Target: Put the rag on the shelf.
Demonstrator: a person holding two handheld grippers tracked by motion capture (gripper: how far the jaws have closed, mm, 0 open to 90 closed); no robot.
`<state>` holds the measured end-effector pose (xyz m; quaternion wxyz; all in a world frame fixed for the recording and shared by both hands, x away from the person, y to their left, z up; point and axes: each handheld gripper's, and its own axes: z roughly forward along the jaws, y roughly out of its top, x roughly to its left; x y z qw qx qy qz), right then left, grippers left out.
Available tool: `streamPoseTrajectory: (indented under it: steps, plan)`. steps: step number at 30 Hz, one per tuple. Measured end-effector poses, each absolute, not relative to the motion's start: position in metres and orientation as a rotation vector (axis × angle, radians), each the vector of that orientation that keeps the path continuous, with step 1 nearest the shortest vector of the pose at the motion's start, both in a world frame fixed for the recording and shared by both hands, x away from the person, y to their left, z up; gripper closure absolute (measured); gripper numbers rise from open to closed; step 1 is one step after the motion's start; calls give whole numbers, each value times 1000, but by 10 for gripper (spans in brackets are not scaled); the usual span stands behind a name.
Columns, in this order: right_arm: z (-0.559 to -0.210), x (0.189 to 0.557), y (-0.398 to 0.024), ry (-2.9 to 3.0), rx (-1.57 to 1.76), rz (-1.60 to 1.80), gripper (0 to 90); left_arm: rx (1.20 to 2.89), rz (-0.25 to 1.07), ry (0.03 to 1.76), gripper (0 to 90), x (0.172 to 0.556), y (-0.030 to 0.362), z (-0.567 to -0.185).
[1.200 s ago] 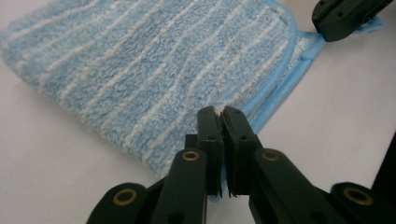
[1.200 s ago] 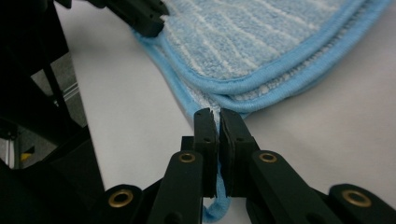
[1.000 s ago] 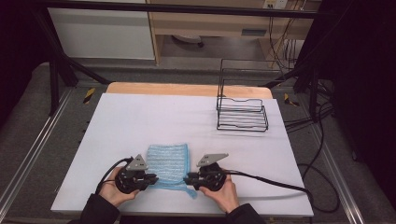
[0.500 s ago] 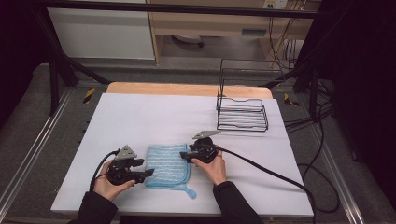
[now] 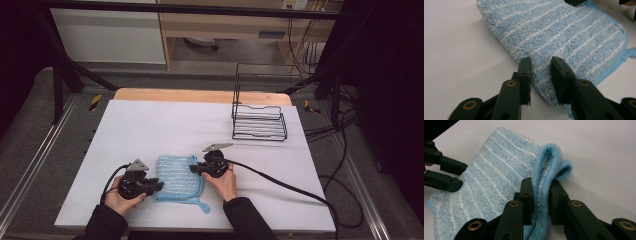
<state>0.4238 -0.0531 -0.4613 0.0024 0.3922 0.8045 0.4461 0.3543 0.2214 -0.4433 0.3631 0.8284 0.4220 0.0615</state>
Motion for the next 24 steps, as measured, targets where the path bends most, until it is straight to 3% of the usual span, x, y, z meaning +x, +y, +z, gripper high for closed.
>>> streamPoseTrajectory:
  steps: [7,16,24]
  plan:
    - [-448,415,-63,2496,1251,1404,824,2111,127,1097,843,356,219,-441]
    - [-425,404,-98,2447,1311,1315,825,2064,53,1013,850,357,183,-442]
    - [-433,403,-110,2444,1345,1245,811,2090,116,997,828,354,171,-447]
